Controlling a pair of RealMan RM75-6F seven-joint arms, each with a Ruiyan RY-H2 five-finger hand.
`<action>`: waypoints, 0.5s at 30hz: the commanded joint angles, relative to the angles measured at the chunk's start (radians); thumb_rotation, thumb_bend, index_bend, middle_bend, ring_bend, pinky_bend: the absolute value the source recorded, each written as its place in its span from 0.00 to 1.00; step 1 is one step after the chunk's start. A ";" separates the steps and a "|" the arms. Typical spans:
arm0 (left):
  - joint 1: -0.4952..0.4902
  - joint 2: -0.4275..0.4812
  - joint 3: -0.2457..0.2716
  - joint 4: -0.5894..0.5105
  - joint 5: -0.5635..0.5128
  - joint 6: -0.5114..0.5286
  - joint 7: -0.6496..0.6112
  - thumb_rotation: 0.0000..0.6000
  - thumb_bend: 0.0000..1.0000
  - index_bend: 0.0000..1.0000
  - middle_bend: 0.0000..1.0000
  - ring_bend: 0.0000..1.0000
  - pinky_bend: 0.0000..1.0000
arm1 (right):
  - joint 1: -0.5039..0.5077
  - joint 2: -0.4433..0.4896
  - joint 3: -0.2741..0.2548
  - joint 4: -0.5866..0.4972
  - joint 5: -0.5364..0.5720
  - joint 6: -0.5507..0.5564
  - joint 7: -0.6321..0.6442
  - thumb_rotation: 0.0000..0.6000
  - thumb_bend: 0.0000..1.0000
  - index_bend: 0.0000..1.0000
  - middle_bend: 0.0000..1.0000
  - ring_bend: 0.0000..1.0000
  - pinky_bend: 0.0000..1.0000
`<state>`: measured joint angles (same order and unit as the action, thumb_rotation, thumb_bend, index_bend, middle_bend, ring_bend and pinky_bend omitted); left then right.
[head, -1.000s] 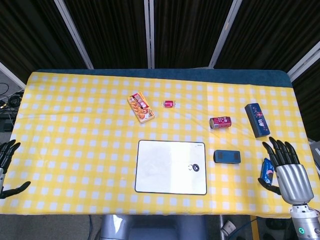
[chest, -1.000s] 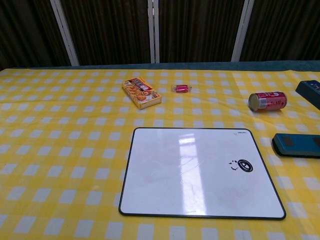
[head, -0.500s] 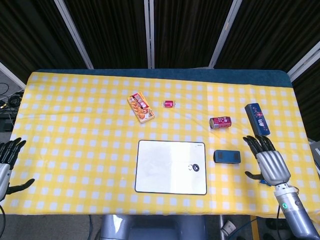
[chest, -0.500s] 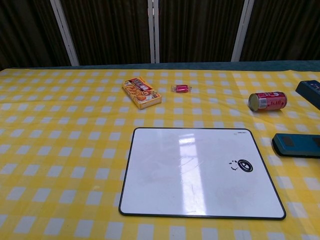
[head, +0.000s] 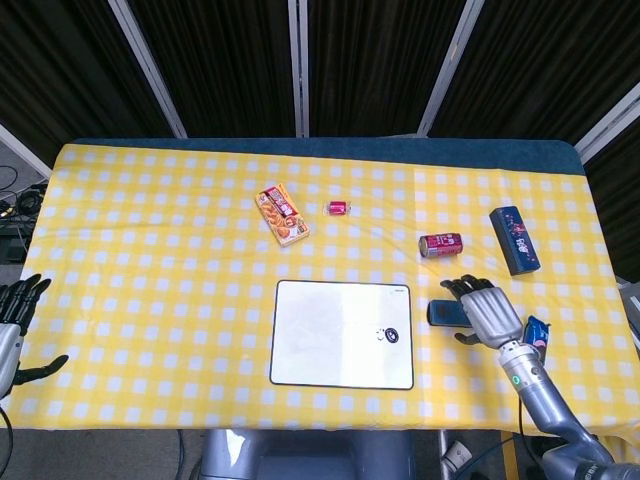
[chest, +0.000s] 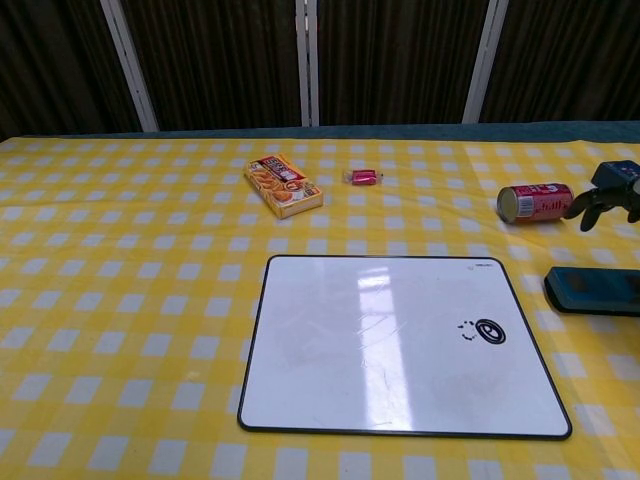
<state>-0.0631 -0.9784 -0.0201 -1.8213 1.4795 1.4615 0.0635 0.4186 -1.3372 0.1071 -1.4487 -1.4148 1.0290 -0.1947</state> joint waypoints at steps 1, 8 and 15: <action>0.000 0.000 0.000 0.000 -0.002 -0.001 -0.001 1.00 0.00 0.00 0.00 0.00 0.00 | 0.015 -0.027 0.000 0.028 0.008 -0.005 -0.025 1.00 0.02 0.25 0.29 0.21 0.29; -0.002 -0.002 -0.002 0.006 -0.011 -0.005 -0.001 1.00 0.00 0.00 0.00 0.00 0.00 | 0.029 -0.079 -0.007 0.092 0.019 -0.009 -0.036 1.00 0.05 0.28 0.34 0.25 0.32; -0.003 -0.001 -0.004 0.005 -0.015 -0.007 -0.005 1.00 0.00 0.00 0.00 0.00 0.00 | 0.036 -0.108 -0.014 0.135 0.037 -0.025 -0.022 1.00 0.06 0.30 0.36 0.27 0.35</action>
<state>-0.0663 -0.9794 -0.0237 -1.8166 1.4640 1.4544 0.0588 0.4525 -1.4395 0.0944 -1.3200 -1.3813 1.0071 -0.2194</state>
